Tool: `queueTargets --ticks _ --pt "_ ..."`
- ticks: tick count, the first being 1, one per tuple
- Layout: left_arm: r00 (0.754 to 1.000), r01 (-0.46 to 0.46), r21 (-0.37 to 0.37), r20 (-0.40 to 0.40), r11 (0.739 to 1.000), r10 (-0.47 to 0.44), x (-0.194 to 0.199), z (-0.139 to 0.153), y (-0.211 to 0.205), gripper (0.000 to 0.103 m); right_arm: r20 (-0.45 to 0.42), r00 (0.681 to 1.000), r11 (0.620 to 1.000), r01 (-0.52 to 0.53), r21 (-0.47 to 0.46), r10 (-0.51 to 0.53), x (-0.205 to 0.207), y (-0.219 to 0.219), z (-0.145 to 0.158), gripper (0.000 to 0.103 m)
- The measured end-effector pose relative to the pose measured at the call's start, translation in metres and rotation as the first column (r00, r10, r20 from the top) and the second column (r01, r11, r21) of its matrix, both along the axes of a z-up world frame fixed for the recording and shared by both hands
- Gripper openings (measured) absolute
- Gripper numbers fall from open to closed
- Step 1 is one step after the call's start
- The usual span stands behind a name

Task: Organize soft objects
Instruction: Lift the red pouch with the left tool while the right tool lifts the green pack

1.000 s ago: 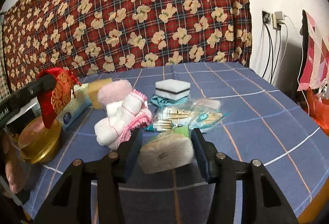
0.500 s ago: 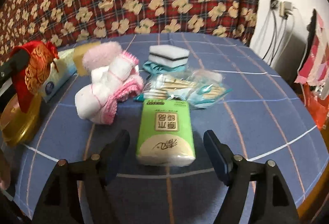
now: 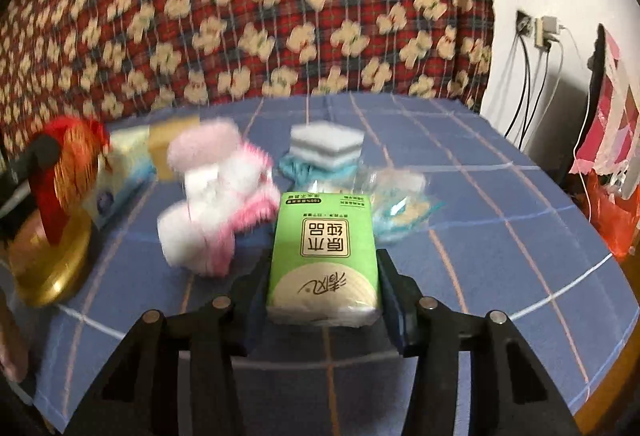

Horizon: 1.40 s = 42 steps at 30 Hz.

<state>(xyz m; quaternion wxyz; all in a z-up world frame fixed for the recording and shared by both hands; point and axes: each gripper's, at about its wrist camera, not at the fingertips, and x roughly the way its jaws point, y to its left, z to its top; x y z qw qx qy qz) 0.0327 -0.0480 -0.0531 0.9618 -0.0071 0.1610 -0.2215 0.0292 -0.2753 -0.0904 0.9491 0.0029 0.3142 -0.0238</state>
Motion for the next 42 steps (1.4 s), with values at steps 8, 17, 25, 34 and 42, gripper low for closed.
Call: queueTargets --ticks 8,17,25,34,42 --pt "0.998 -0.060 -0.015 0.015 0.998 0.060 -0.002 0.001 0.012 0.016 0.140 0.990 0.999 0.009 0.032 -0.014 0.005 0.005 0.026 0.051" --pt "0.991 -0.134 -0.031 -0.014 0.991 0.133 0.004 0.000 0.031 0.016 0.187 0.982 0.999 -0.010 0.047 0.001 0.025 0.024 0.029 0.051" --pt "0.992 -0.128 -0.012 -0.019 0.992 0.128 0.005 -0.001 0.027 0.016 0.236 0.971 0.997 0.026 0.066 -0.041 0.029 0.027 0.032 0.051" --pt "0.989 -0.149 -0.028 -0.018 0.988 0.148 0.005 0.001 0.032 0.016 0.289 0.957 1.000 0.014 0.024 -0.020 0.029 0.048 0.037 0.051" --pt "0.975 -0.215 -0.042 -0.056 0.976 0.213 0.011 -0.002 0.042 0.016 0.307 0.951 1.000 -0.017 0.009 0.014 0.033 0.071 0.038 0.051"
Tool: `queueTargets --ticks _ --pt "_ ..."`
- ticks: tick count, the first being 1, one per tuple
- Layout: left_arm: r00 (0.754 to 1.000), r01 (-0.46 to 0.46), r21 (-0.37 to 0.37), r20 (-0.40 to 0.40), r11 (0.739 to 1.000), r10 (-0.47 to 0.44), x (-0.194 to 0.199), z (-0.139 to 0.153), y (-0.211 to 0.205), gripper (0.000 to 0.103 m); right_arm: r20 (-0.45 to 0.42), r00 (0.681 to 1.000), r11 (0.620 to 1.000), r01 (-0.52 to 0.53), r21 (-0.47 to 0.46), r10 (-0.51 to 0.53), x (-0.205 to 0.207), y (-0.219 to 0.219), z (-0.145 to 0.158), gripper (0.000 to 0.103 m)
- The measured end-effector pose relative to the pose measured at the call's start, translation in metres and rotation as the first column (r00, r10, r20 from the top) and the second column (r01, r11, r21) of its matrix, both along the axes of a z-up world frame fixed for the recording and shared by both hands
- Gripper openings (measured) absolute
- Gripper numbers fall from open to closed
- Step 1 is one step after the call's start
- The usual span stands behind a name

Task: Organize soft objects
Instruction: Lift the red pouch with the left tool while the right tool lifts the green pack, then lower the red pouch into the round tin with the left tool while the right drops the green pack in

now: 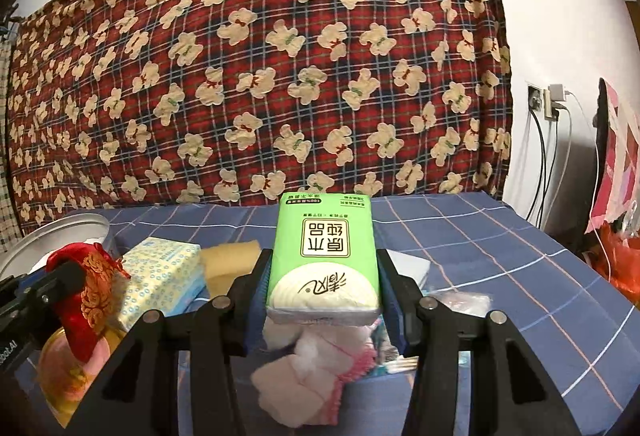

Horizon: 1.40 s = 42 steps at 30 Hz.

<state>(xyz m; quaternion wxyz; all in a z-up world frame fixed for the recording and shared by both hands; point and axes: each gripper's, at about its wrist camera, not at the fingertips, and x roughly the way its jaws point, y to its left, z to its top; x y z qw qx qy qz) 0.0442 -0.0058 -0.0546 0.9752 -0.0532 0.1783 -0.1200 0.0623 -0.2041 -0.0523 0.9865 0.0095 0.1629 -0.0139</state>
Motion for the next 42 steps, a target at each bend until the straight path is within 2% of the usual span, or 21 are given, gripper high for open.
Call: queueTargets --ticks 6,15,22,26,32,37,42 --pt "1.000 -0.029 0.007 -0.008 1.000 0.029 0.001 -0.002 0.002 0.016 0.019 1.000 1.000 -0.005 0.003 0.005 0.000 0.008 0.001 0.051" --pt "0.999 -0.046 -0.023 -0.011 0.999 0.045 0.001 -0.002 0.012 0.016 0.027 0.999 0.999 -0.041 0.003 0.041 0.002 0.022 0.002 0.051" --pt "0.996 -0.082 -0.024 -0.031 0.996 0.081 0.003 -0.001 0.028 0.016 0.002 0.994 0.994 -0.113 0.009 0.113 0.008 0.036 0.001 0.051" --pt "0.994 -0.099 -0.029 -0.049 0.995 0.098 0.005 0.003 0.043 0.016 -0.042 0.986 0.986 -0.160 0.037 0.161 0.015 0.044 -0.001 0.051" --pt "0.990 -0.123 -0.020 -0.075 0.992 0.121 0.008 0.001 0.061 0.016 -0.060 0.976 0.977 -0.207 0.048 0.210 0.022 0.059 0.003 0.051" --pt "0.985 -0.140 -0.001 -0.097 0.990 0.139 0.011 0.006 0.079 0.016 -0.077 0.960 0.962 -0.268 0.045 0.271 0.029 0.077 0.018 0.051" --pt "0.983 -0.152 -0.022 -0.104 0.988 0.149 0.010 0.013 0.100 0.014 -0.088 0.935 0.939 -0.339 0.058 0.343 0.040 0.100 0.033 0.051"
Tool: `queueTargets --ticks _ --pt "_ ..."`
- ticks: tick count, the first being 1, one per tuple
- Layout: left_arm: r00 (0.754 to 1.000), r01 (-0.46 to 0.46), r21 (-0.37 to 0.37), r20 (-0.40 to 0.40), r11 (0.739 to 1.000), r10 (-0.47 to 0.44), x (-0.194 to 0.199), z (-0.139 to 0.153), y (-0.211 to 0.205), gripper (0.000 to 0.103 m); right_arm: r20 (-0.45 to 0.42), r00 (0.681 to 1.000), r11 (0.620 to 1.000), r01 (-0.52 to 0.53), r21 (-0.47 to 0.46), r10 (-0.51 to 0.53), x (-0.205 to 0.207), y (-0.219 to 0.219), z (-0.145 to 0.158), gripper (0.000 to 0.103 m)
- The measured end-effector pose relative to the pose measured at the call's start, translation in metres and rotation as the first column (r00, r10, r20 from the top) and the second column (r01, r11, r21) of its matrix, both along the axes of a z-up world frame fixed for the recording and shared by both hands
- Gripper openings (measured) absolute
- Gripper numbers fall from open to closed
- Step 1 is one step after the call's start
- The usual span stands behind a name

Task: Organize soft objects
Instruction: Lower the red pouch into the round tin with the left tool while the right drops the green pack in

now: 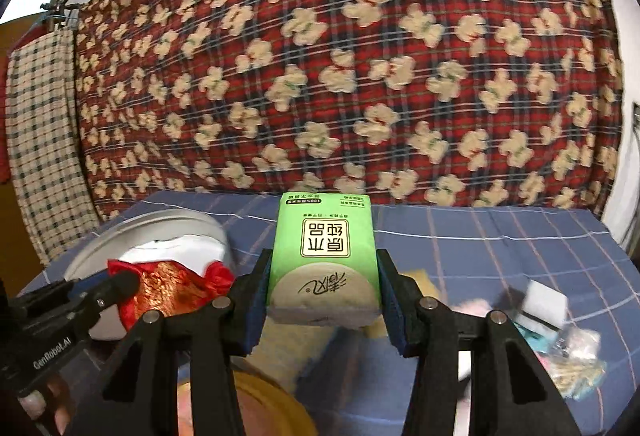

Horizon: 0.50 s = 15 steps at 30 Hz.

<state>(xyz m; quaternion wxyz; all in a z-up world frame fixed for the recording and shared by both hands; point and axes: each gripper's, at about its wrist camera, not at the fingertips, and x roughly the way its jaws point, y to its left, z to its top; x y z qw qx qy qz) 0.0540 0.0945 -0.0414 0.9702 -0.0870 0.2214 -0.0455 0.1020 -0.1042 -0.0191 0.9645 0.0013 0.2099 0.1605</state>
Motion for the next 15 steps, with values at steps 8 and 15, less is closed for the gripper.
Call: queueTargets --ticks 8,15 --pt "0.998 -0.054 0.043 0.018 0.998 0.053 0.006 0.016 0.037 0.010 -0.052 0.992 0.993 -0.118 0.010 0.118 0.020 0.044 0.020 0.051" --pt "0.997 -0.067 0.034 -0.038 0.997 0.068 0.008 0.002 0.050 0.010 -0.140 0.982 0.990 -0.133 -0.051 0.125 0.023 0.067 0.011 0.051"
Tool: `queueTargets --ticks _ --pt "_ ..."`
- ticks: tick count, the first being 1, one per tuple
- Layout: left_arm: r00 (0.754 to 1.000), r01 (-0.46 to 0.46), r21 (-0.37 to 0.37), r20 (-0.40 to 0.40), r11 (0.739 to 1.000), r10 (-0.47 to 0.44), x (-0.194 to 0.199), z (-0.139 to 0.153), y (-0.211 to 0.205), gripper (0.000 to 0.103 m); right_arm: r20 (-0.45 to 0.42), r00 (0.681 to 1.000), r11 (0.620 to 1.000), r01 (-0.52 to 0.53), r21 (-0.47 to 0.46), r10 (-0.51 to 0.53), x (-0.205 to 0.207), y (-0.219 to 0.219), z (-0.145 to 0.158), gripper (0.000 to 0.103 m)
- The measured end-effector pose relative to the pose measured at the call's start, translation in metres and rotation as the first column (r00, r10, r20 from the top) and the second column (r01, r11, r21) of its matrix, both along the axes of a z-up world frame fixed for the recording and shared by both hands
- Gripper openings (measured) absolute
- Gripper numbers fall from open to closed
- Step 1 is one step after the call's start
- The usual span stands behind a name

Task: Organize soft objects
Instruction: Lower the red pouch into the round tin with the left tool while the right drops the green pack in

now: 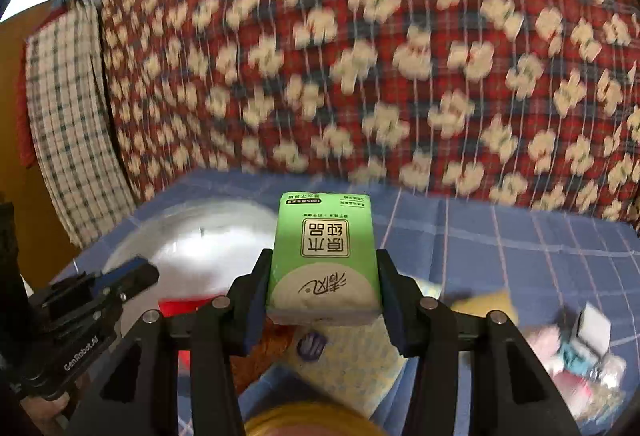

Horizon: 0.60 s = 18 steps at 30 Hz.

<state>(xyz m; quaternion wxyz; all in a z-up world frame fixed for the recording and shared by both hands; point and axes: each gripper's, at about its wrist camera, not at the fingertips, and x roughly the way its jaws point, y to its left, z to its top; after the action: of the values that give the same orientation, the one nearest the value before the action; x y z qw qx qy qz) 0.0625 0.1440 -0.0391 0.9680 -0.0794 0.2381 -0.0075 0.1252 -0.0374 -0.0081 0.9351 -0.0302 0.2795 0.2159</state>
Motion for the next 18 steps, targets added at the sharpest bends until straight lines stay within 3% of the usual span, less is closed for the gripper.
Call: queueTargets --ticks 4,6,9,10,12,13,14,18 --pt "1.000 -0.006 -0.003 -0.023 1.000 0.006 0.000 -0.010 0.000 0.010 -0.031 0.999 0.992 -0.017 -0.128 0.013 -0.007 0.032 -0.015 0.051" --pt "0.999 -0.020 -0.001 -0.026 1.000 0.020 -0.003 -0.011 0.003 0.010 -0.038 0.999 0.988 -0.036 -0.148 0.030 -0.006 0.041 -0.019 0.051" --pt "0.998 -0.059 0.007 -0.024 0.998 0.059 -0.008 -0.012 0.010 0.011 -0.075 0.993 0.990 -0.099 -0.104 0.092 -0.003 0.052 -0.022 0.052" --pt "0.998 -0.059 0.004 -0.025 0.998 0.059 -0.010 -0.012 0.013 0.015 -0.083 0.989 0.990 -0.125 -0.071 0.119 -0.003 0.055 -0.021 0.052" --pt "0.996 -0.085 0.013 -0.026 0.996 0.085 -0.012 -0.013 0.017 0.034 -0.096 0.981 0.985 -0.171 -0.010 0.169 -0.002 0.062 -0.020 0.052" --pt "0.995 -0.097 0.014 -0.022 0.995 0.097 -0.013 -0.014 0.018 0.052 -0.085 0.983 0.986 -0.165 -0.029 0.162 -0.003 0.068 -0.018 0.052" --pt "0.994 -0.108 0.014 -0.017 0.994 0.109 -0.014 -0.014 0.020 0.063 -0.064 0.985 0.985 -0.162 -0.058 0.158 -0.004 0.074 -0.015 0.051" --pt "0.993 -0.118 0.011 0.004 0.993 0.118 -0.018 -0.014 0.028 0.066 -0.039 0.987 0.983 -0.160 -0.093 0.157 -0.003 0.081 -0.004 0.051"
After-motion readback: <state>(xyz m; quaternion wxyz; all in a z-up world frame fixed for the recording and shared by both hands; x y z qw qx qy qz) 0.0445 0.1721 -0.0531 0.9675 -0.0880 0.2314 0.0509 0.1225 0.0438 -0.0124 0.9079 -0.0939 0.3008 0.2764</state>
